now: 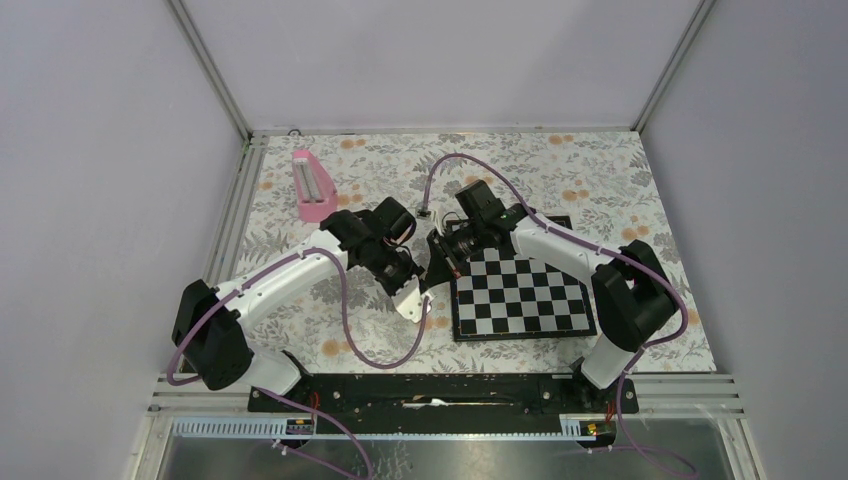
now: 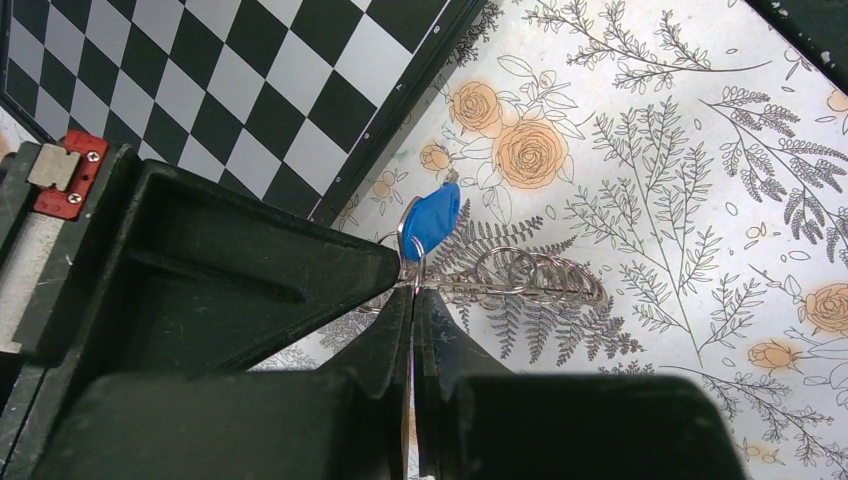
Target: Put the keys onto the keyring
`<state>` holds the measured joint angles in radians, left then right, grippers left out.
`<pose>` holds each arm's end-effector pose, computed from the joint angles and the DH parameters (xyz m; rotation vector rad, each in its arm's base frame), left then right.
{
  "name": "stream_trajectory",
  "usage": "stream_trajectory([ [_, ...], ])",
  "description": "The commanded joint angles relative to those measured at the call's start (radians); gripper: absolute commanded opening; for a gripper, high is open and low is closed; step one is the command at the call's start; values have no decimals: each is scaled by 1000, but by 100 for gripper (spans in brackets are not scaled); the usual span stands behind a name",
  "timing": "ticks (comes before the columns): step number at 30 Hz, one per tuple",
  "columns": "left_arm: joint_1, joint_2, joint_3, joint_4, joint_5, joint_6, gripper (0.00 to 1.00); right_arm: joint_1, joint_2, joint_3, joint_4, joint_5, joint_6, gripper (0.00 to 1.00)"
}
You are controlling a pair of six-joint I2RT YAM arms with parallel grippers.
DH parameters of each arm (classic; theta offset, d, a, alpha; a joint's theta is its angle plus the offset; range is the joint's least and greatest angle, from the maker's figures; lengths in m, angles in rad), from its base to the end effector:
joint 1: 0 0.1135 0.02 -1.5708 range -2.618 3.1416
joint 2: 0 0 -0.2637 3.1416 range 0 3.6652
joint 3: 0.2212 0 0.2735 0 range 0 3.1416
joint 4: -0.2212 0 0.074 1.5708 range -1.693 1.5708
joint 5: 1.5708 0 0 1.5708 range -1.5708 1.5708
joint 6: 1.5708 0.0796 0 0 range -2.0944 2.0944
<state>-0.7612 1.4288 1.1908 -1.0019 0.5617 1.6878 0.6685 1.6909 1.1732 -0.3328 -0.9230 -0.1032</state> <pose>0.1895 -0.2391 0.2363 2.4519 0.7535 -0.4700 0.2696 0.2938 0.2037 -1.2971 2.0194 1.3744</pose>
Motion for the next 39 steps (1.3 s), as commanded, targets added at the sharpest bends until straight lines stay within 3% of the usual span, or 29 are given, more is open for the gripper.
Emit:
stream_trajectory([
  [1,-16,-23,9,52,70,-37,0,6,-5,21,51,59,-37,0],
  [20,62,-42,-16,194,87,-218,0,6,-91,-38,105,74,-52,0],
  [39,87,-47,19,212,141,-256,0,6,-90,-50,111,99,-52,0],
])
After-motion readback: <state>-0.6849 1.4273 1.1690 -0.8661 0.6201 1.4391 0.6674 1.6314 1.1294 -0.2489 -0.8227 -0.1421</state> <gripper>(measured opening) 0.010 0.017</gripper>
